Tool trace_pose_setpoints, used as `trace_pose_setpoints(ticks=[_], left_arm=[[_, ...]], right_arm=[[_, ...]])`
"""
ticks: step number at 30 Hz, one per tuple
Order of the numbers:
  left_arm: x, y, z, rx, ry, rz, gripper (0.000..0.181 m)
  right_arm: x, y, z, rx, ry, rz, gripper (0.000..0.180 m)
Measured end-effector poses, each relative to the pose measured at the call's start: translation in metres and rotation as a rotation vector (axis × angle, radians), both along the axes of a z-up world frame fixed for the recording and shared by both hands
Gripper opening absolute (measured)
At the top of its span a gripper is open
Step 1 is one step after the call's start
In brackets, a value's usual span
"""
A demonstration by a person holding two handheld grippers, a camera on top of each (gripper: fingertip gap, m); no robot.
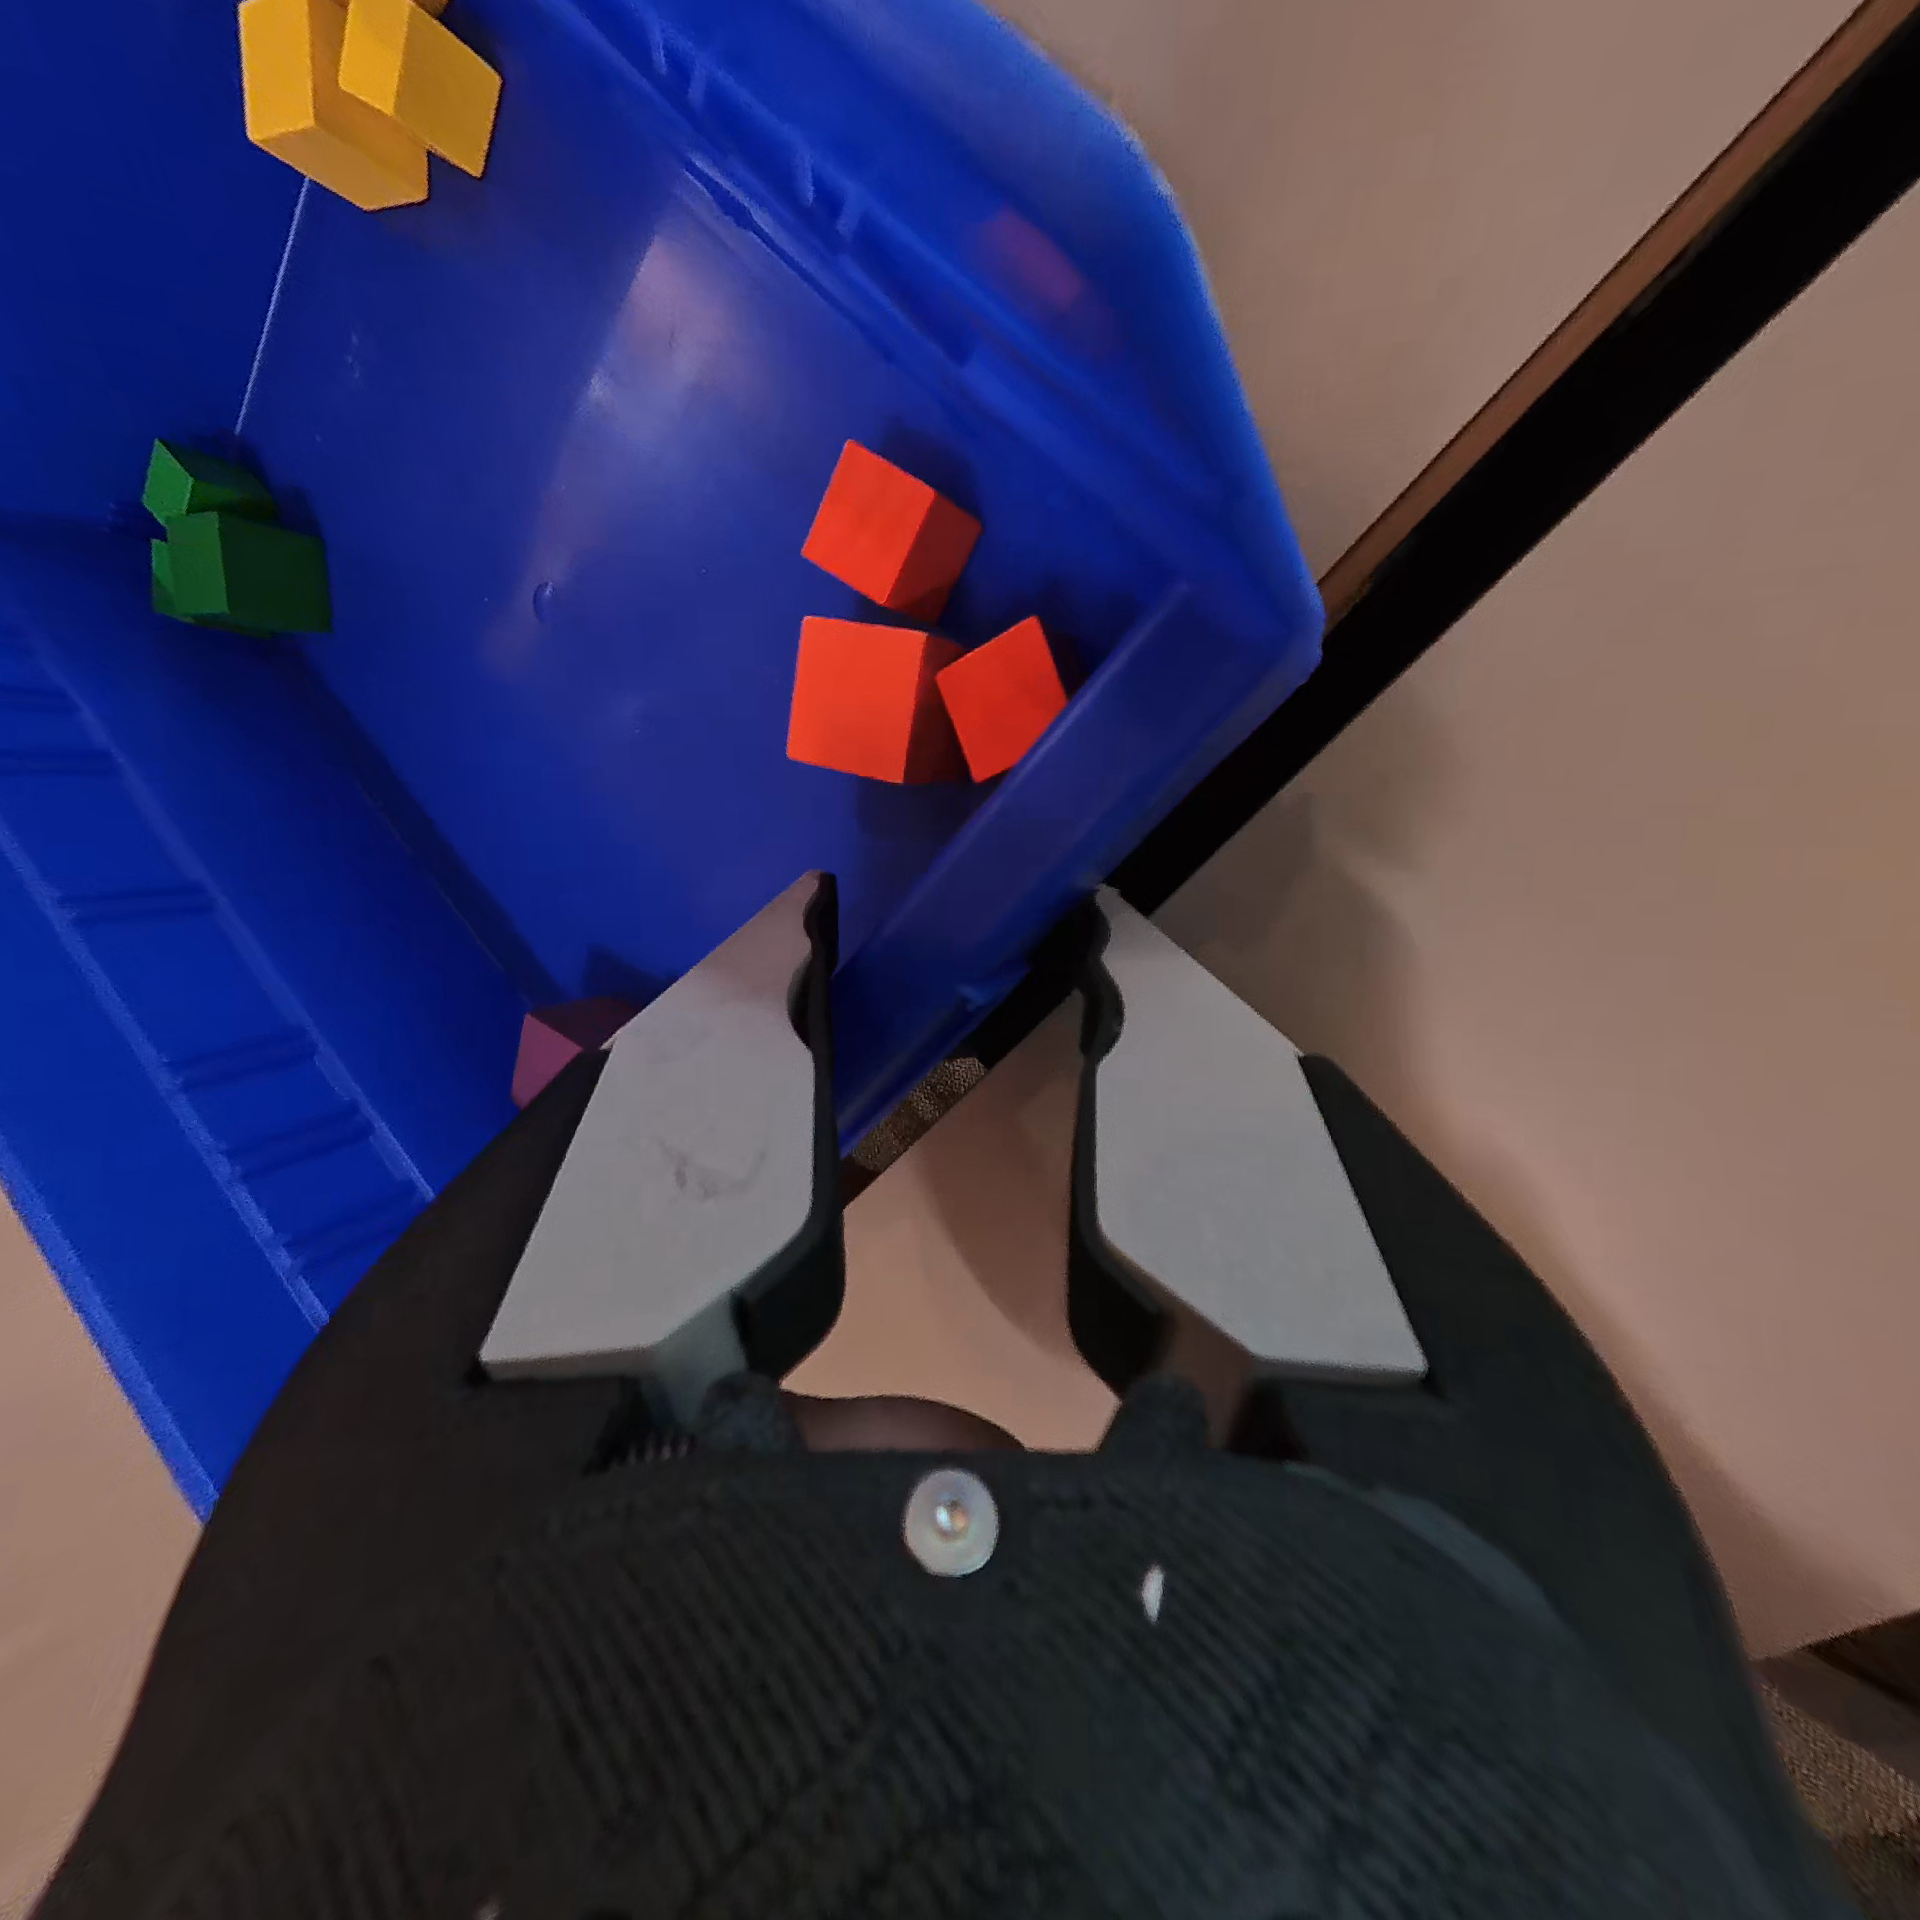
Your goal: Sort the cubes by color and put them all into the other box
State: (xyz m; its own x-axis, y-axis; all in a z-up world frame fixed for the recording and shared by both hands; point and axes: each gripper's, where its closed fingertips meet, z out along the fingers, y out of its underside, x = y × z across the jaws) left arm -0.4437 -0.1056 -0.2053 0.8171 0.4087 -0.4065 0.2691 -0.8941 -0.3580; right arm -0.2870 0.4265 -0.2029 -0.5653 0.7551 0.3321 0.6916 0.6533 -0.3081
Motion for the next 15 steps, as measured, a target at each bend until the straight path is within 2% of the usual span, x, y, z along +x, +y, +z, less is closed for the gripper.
trace_pose_setpoints(ticks=[4, 9, 13, 15], left_arm=[[0.004, 0.001, 0.001, 0.012, 0.022, -0.005, 0.046], [0.01, 0.01, 0.023, 0.17, 0.029, 0.013, 0.055], [0.026, 0.023, 0.071, 0.385, 0.097, 0.005, 0.054], [0.035, 0.038, 0.1, 0.52, 0.163, 0.022, 0.044]], right_arm=[[0.001, -0.004, 0.005, -0.015, 0.027, 0.011, 0.037], [0.0, -0.016, 0.023, -0.095, 0.109, 0.034, 0.039], [-0.004, -0.049, 0.064, -0.184, 0.276, 0.086, 0.038], [-0.012, -0.082, 0.098, -0.273, 0.43, 0.129, 0.037]])
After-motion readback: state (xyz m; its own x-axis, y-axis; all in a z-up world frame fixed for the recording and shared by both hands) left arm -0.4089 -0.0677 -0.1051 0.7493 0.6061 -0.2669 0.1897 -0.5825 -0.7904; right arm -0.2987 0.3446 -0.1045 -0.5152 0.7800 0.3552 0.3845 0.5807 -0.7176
